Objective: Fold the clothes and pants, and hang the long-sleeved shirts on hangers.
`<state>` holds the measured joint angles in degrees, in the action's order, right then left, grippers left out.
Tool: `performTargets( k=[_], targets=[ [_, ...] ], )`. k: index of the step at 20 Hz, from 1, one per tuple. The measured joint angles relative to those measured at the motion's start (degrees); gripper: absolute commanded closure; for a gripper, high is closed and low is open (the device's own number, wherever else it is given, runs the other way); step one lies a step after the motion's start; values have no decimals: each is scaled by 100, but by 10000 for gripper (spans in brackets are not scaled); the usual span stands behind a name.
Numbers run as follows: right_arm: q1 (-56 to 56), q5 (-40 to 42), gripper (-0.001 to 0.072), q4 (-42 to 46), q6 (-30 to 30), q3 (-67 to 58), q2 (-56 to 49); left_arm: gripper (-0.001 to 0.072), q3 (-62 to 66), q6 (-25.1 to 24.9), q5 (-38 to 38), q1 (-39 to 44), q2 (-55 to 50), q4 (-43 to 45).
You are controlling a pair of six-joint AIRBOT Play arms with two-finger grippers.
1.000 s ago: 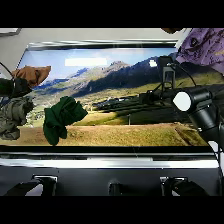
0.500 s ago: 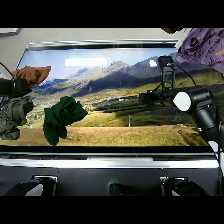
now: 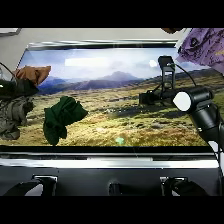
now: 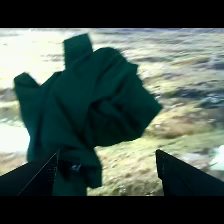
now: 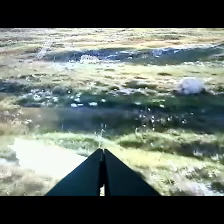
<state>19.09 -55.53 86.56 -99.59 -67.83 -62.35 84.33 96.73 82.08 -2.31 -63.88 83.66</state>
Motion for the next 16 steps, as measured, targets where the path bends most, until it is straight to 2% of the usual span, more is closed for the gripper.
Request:
performTargets(
  k=[5,11,12,13,14,16],
  targets=[
    [0,-2,680,-28,0,0,0,-13,-1115,278,-448,-144,-601,503],
    [0,-31,680,-44,-2,0,0,-13,-2072,363,-1609,-184,-1591,308],
    [0,-31,680,-44,-2,0,0,34,-2124,372,-1725,-184,-1753,269],
    [0,-28,680,-44,-2,0,0,333,-2168,382,-1805,-186,-1915,208],
    [0,-28,680,-44,-2,0,0,680,-2194,380,-1871,-184,-2026,133],
    [0,-31,677,-44,-2,0,0,691,-2221,234,-1954,-184,-2159,-140]
  ],
)
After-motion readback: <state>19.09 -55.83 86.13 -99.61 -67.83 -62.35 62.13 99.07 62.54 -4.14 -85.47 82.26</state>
